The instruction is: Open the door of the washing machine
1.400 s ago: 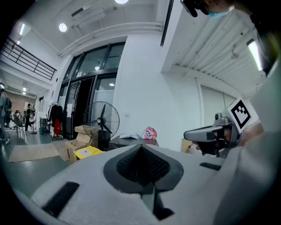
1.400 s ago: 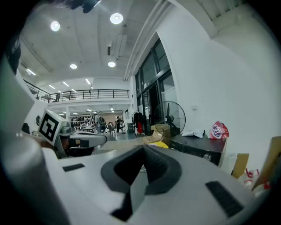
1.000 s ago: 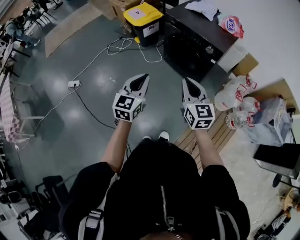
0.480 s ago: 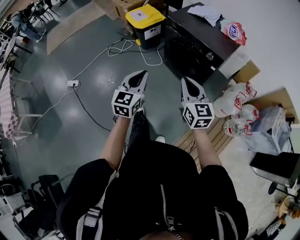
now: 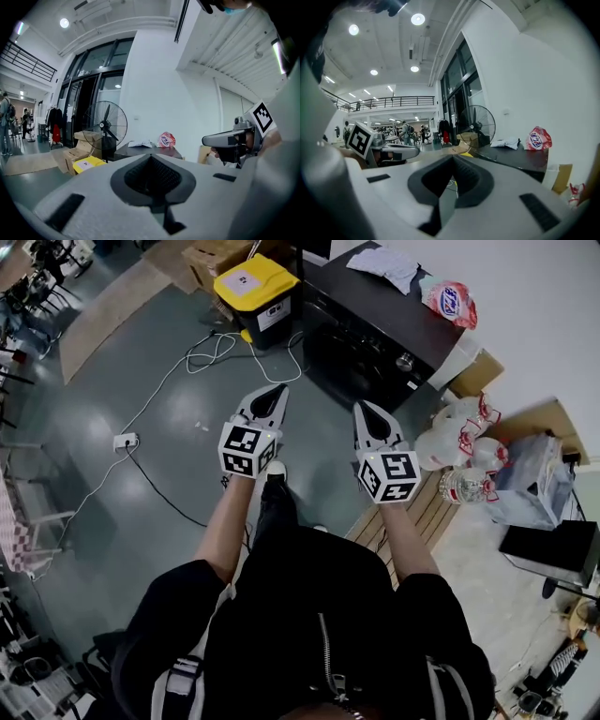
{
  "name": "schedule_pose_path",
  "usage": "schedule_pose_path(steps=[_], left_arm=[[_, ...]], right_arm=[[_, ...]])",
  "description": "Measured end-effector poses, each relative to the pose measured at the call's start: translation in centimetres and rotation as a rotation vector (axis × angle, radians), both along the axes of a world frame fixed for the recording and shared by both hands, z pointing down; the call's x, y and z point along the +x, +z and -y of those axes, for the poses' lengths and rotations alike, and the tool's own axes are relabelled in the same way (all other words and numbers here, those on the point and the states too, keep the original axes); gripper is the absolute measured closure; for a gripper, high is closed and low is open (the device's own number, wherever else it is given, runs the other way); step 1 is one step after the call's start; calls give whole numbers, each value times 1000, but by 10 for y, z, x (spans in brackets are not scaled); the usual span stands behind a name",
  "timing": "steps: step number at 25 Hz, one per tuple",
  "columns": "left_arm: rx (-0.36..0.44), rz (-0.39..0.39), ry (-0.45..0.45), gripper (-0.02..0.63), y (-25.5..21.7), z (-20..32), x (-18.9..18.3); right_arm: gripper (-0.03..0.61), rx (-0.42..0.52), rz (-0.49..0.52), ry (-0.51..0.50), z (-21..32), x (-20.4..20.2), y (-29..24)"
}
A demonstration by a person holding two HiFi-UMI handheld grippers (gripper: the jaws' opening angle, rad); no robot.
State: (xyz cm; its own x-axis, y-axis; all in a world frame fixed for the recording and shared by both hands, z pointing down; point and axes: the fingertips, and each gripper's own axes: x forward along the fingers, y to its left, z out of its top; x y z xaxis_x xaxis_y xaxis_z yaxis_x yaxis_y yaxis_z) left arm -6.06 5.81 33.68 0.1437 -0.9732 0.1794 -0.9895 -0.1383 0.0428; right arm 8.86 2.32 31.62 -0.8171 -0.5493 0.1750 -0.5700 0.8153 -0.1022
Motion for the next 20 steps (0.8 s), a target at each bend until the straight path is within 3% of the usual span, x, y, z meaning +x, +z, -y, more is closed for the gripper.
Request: schedule_pose_path(steps=[11, 20], left_arm=[[-60, 50, 202, 608, 23, 128, -105], [-68, 70, 309, 607, 40, 197, -158]], right_arm=[[575, -41, -27, 178, 108, -108, 6], [575, -42, -41, 288, 159, -155, 10]])
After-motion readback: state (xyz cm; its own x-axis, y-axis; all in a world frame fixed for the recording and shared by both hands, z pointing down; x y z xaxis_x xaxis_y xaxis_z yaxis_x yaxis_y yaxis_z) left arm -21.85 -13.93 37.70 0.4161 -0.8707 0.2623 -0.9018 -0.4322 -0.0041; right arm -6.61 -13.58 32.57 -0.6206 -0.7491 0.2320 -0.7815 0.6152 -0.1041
